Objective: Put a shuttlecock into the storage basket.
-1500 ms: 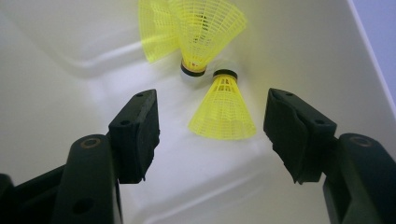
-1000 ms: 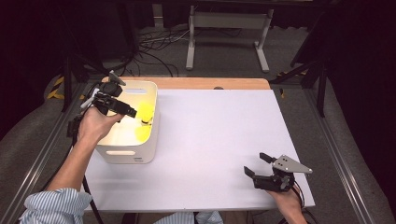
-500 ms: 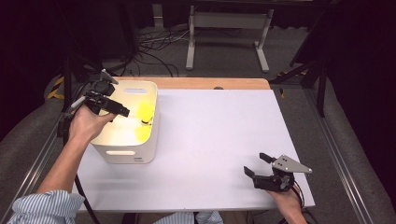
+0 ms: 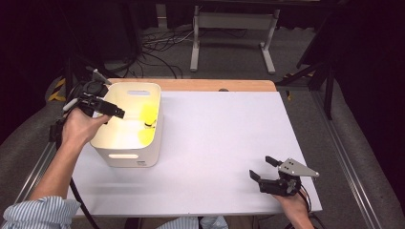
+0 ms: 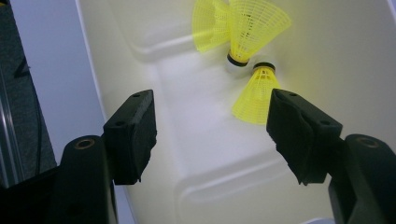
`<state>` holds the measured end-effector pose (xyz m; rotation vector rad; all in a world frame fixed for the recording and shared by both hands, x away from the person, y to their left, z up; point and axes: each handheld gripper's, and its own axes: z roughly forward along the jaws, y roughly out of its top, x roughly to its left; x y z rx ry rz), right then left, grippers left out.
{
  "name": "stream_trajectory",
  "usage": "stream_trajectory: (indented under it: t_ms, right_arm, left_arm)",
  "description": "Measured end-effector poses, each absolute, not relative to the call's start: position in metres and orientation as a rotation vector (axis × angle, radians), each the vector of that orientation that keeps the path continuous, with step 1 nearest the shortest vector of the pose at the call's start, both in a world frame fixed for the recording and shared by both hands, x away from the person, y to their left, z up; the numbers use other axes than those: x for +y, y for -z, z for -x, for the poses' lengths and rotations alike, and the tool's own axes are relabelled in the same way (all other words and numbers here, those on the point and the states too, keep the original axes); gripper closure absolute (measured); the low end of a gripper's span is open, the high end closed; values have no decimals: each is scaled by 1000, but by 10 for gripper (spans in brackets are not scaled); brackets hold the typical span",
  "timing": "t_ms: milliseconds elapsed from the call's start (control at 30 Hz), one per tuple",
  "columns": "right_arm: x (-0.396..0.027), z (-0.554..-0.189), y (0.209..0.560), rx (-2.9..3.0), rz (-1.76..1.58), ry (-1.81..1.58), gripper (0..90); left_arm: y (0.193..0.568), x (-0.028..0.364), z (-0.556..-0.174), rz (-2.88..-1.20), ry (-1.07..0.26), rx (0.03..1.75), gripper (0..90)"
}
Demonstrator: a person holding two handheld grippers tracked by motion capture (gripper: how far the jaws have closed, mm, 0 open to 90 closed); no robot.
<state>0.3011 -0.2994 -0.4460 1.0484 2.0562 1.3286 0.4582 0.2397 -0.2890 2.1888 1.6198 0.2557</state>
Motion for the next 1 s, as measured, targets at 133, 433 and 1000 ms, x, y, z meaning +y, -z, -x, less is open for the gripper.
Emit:
stream_trajectory:
  t_ms: [133, 433, 1000]
  right_arm:
    - [-299, -301, 446, 2057, -1047, -1328, 176]
    - [-299, -301, 446, 2057, -1047, -1328, 177]
    - [-299, -301, 446, 2060, -1047, -1325, 177]
  left_arm:
    - [289, 243, -457, -2182, -262, 1632, 339]
    - [288, 253, -455, -2156, -283, 1657, 352]
    - [289, 269, -451, -2140, -287, 1700, 354]
